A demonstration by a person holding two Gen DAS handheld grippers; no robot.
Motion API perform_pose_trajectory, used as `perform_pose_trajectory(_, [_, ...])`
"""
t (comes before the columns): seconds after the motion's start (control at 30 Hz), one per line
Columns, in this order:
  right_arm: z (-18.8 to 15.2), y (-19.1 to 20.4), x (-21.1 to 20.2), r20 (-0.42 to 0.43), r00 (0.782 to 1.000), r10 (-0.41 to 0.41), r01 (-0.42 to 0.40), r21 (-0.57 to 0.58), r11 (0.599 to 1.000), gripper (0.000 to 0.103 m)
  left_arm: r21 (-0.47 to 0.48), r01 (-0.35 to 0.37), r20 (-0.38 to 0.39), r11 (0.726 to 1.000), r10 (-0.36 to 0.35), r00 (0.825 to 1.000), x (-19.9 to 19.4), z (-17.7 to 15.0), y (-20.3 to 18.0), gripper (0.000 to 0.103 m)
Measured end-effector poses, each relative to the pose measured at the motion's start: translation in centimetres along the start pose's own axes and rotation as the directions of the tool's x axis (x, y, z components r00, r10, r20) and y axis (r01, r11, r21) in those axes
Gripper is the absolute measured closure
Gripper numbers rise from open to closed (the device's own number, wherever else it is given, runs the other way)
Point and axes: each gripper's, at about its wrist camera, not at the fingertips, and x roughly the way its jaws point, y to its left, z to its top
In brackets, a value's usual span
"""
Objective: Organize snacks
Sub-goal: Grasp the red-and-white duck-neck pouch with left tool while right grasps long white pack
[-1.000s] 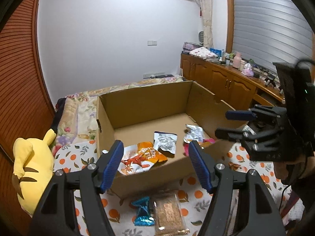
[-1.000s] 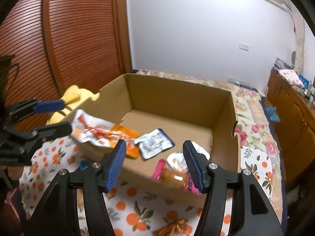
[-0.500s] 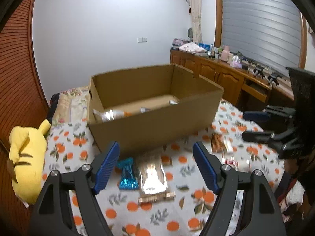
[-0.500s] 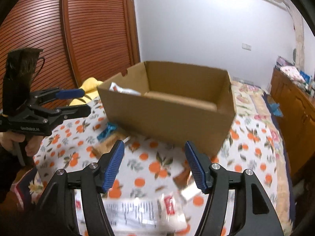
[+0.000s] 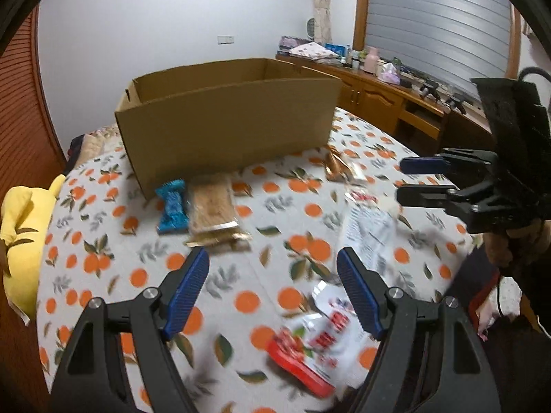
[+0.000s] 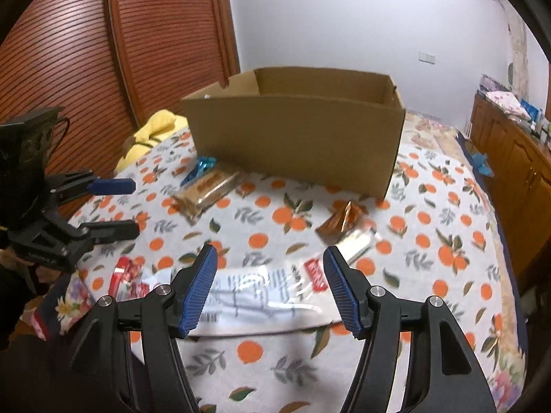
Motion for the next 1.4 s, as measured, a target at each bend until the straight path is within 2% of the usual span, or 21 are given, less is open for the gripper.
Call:
perform_pose_trajectory(0.23, [-2.1,0.5,0.3,-0.017,1.000,0.008,-0.007,0.039,0.999,0.037,0.012,0.028,-0.026,1.000,-0.028,0.999,-0.5,-2.1,-2.2,0.025])
perform_pose_trajectory(0.53, [-3.0,1.2,0.7,-0.027,1.000,-0.003,0.004,0.035,0.999,0.037,0.025,0.066,-0.081,0.997,-0.064,0.995,0.2,-4.1,-3.6,0.025])
perform_pose_trajectory(0.87, [-3.5,1.9,0.4,-0.023,1.000,0.002,-0.001,0.040,0.999,0.037,0.057,0.013,-0.138,0.998,-0.005,0.990,2.7,-4.7,-3.7,0.025])
perform_pose_trajectory(1.27, [-5.4,1.1,1.5,-0.062,0.998,0.015,-0.008,0.105,0.994,0.037,0.003,-0.060,-0.100,0.998,0.060,0.993,3.9,-4.0,-2.1,0.025])
perform_pose_trajectory(1.4, [-5.7,0.5,2.0,-0.070,0.997,0.032,-0.021,0.150,0.988,0.037,-0.010,-0.071,-0.092,0.997,0.070,0.993,3.7,-4.2,-1.7,0.031])
